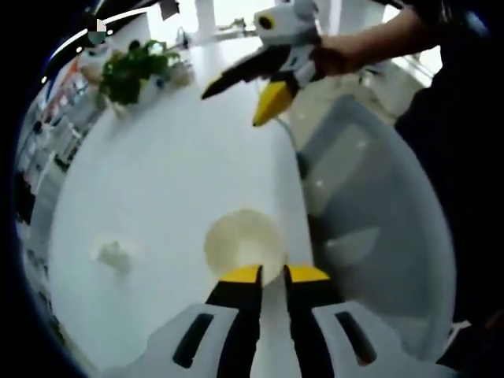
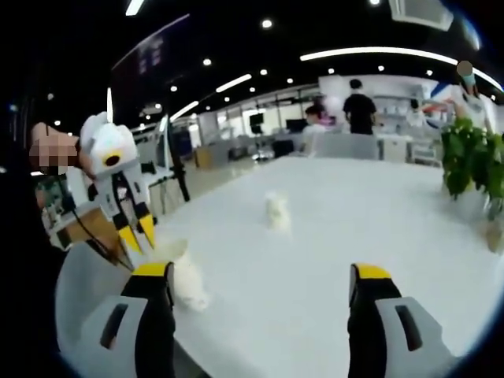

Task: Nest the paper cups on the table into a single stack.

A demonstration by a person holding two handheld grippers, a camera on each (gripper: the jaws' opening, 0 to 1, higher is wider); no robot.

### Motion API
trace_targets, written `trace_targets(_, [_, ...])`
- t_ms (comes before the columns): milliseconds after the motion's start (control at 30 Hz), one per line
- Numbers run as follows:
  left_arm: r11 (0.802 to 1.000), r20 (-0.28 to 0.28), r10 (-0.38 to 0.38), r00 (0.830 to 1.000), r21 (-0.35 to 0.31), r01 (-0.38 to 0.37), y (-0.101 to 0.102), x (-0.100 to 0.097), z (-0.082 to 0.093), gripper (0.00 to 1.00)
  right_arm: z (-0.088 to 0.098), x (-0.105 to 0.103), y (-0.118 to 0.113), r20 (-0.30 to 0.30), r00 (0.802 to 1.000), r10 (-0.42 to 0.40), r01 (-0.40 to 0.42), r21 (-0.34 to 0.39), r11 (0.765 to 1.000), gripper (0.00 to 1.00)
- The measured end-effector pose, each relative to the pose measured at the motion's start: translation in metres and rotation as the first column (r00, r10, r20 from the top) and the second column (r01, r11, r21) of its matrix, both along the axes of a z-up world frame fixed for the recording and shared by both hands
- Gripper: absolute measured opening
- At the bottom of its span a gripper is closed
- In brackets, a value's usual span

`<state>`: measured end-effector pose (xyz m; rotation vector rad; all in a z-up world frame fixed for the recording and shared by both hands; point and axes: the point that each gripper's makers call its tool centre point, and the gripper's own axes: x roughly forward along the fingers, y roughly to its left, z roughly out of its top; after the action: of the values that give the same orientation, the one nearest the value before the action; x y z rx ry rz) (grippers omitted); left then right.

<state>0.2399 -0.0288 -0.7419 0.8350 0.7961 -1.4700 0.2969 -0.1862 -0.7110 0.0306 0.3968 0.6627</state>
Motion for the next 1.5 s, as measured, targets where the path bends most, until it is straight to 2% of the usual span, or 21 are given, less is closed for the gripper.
trace_targets(100, [1.0, -0.013, 0.009, 1.0, 0.001, -0.009, 0.001, -0.002, -0.002, 0.17, -0.001, -0.001, -0.001, -0.003, 1.0, -0.001, 0.001, -0.001, 1.0, 0.9])
trace_targets(200, [1.0, -0.007, 0.013, 1.0, -0.027, -0.013, -0.001, -0.002, -0.002, 0.27, -0.002, -0.001, -0.002, -0.009, 1.0, -0.004, 0.004, 0.0, 1.0, 0.9])
trace_targets(300, [0.999, -0.03, 0.032, 0.999, -0.035, -0.033, 0.002, -0.003, -0.002, 0.28, -0.002, -0.001, -0.003, -0.009, 1.0, -0.003, 0.003, -0.003, 1.0, 0.9])
trace_targets(433, [0.998, -0.027, 0.05, 0.998, -0.036, -0.051, 0.009, -0.001, -0.003, 0.3, -0.003, 0.0, -0.003, -0.012, 1.0, -0.006, 0.006, -0.005, 1.0, 0.9])
trace_targets(633, [0.982, -0.071, 0.143, 0.987, -0.116, -0.15, 0.012, 0.003, 0.006, 0.34, -0.002, 0.001, 0.0, -0.011, 1.0, -0.006, 0.006, -0.008, 1.0, 0.89])
trace_targets(833, [0.951, -0.096, 0.212, 0.973, -0.208, -0.228, 0.01, 0.011, 0.02, 0.41, -0.003, 0.0, 0.002, -0.015, 1.0, -0.002, 0.002, -0.009, 1.0, 0.89])
trace_targets(900, [0.941, -0.061, 0.233, 0.97, -0.235, -0.241, 0.011, 0.019, 0.024, 0.46, -0.003, 0.001, 0.002, -0.014, 1.0, -0.002, 0.002, -0.007, 1.0, 0.89])
trace_targets(933, [0.938, -0.063, 0.237, 0.969, -0.245, -0.245, 0.011, 0.02, 0.025, 0.5, -0.002, 0.001, 0.003, -0.015, 1.0, -0.002, 0.002, -0.007, 1.0, 0.89])
trace_targets(1100, [0.926, -0.047, 0.258, 0.965, -0.272, -0.261, 0.014, 0.026, 0.029, 0.56, -0.002, 0.001, 0.003, -0.017, 1.0, -0.003, 0.003, -0.009, 1.0, 0.89])
trace_targets(1233, [0.899, -0.03, 0.303, 0.953, -0.322, -0.296, 0.015, 0.036, 0.036, 0.65, -0.003, 0.001, 0.002, -0.014, 1.0, -0.009, 0.008, -0.02, 1.0, 0.89])
trace_targets(1300, [0.895, -0.02, 0.316, 0.949, -0.324, -0.305, 0.017, 0.038, 0.036, 0.7, -0.002, 0.001, 0.003, -0.016, 1.0, -0.011, 0.011, -0.009, 1.0, 0.89])
trace_targets(1367, [0.885, 0.004, 0.319, 0.948, -0.358, -0.297, 0.018, 0.042, 0.04, 0.74, -0.003, 0.0, 0.004, -0.017, 1.0, -0.008, 0.008, -0.011, 1.0, 0.89])
trace_targets(1433, [0.873, -0.004, 0.339, 0.941, -0.372, -0.316, 0.018, 0.044, 0.042, 0.78, -0.003, 0.0, 0.004, -0.016, 1.0, -0.003, 0.003, -0.018, 1.0, 0.89])
trace_targets(1500, [0.854, -0.022, 0.378, 0.926, -0.377, -0.358, 0.021, 0.048, 0.041, 0.81, -0.003, 0.0, 0.004, -0.017, 1.0, -0.006, 0.006, -0.014, 1.0, 0.9])
